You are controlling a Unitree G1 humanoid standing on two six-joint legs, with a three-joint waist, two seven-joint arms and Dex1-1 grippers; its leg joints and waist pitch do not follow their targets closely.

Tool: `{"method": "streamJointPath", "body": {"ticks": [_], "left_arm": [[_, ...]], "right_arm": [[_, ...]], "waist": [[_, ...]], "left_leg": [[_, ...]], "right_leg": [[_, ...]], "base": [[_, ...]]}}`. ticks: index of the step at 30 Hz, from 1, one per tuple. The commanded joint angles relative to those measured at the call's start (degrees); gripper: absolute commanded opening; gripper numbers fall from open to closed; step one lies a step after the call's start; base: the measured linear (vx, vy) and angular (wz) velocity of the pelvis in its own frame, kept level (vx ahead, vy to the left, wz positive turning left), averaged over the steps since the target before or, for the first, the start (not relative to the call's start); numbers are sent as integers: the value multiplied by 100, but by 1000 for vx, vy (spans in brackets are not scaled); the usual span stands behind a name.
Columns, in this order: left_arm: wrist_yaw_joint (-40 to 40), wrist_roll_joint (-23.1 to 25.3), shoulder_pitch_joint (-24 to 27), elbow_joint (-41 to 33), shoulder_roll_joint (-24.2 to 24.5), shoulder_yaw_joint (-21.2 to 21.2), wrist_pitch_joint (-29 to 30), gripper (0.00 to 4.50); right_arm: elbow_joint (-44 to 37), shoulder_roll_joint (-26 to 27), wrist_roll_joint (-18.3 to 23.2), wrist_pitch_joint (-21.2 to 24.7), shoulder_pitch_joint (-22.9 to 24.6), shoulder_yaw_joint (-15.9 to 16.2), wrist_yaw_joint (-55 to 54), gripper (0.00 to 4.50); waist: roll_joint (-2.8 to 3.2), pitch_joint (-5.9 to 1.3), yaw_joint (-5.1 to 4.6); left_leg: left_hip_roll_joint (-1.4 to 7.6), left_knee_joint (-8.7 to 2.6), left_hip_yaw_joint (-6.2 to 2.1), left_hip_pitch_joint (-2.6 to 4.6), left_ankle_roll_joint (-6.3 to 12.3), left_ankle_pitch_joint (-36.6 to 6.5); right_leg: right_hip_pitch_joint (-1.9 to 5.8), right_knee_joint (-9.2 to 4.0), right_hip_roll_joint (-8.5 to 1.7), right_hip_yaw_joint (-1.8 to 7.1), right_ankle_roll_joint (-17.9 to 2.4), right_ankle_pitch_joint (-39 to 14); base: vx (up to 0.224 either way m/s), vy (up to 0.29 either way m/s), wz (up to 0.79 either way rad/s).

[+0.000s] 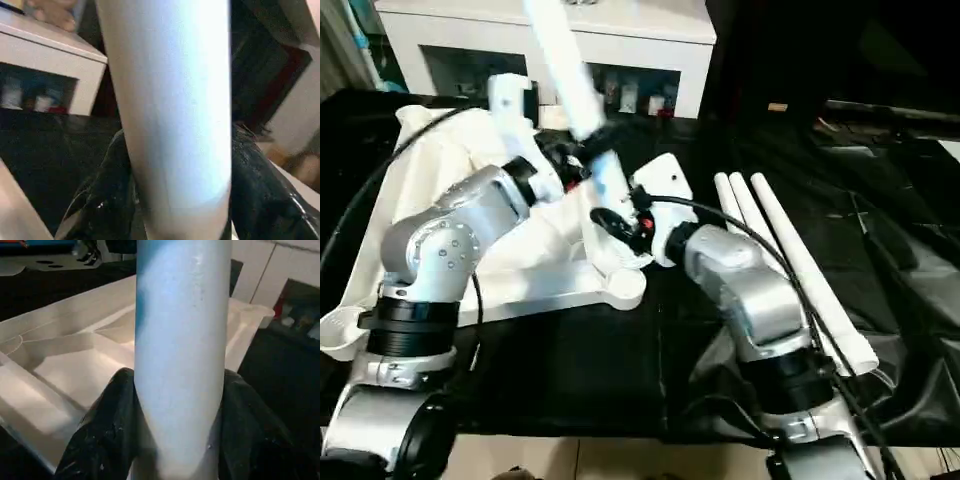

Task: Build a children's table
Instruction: Pick table leg

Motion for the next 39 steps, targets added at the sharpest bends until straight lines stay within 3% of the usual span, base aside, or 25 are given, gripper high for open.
{"method": "streamJointPath", "body": {"ticks": [1, 7, 9, 10, 13, 16, 23, 30, 39], "left_arm": [[156, 116, -68, 122, 32, 145, -55, 216], [-76, -212, -48, -20, 14, 152, 91, 194], [-195, -258, -49, -60, 33, 132, 151, 189], [-320, -286, -38, -115, 82, 80, 220, 189], [-887, -244, -1, -281, 378, -253, 364, 185], [-1324, -340, -28, -348, 589, -419, 470, 184], [-2124, -489, -201, -269, 1030, -574, 634, 184], [-2419, -714, -322, -348, 1116, -517, 836, 184], [-2604, -818, -370, -460, 1069, -558, 906, 184]], "right_arm": [[-5, -27, -5, -166, -134, -122, -40, 186], [21, -11, -27, -337, -142, -140, 31, 186], [-7, 32, 155, -315, -133, -244, 160, 256], [-28, 15, 220, -264, -131, -292, 211, 256], [-65, -149, 552, 85, -178, -476, 566, 276], [-47, -437, 862, 478, -300, -547, 1027, 300], [-152, -1322, 1474, 1237, -466, -284, 2589, 302], [15, -1520, 1435, 1274, -599, -38, 2928, 302], [101, -1452, 1440, 1377, -701, -7, 3036, 302]], "waist": [[-27, -454, -10], [-11, -459, -1], [3, -455, -2], [6, -451, -7], [5, -450, -9], [14, -453, -8], [-7, -458, 26], [-20, -457, 28], [-9, -463, 29]], "left_leg": [[302, -396, -88, -23, 135, -45], [301, -393, -83, -15, 157, -56], [300, -395, -84, -18, 165, -83], [308, -400, -86, -11, 164, -131], [305, -409, -86, 10, 198, -177], [312, -400, -87, 5, 242, -81], [316, -378, -79, -5, 308, -54], [317, -373, -73, -3, 233, -75], [323, -372, -75, -9, 229, -29]], "right_leg": [[384, -362, -462, 316, -1038, -585], [386, -340, -464, 316, -1144, -402], [389, -346, -466, 315, -1144, -429], [381, -354, -464, 313, -1139, -485], [380, -347, -452, 314, -1112, -552], [387, -326, -450, 311, -1209, -343], [411, -324, -475, 312, -1313, -378], [393, -332, -480, 304, -1351, -571], [400, -325, -481, 302, -1389, -453]], "base": [[0, 0, 0], [0, 0, 0], [0, 0, 0], [0, 0, 0], [0, 0, 0], [0, 0, 0], [0, 0, 0], [0, 0, 0], [0, 0, 0]]}}
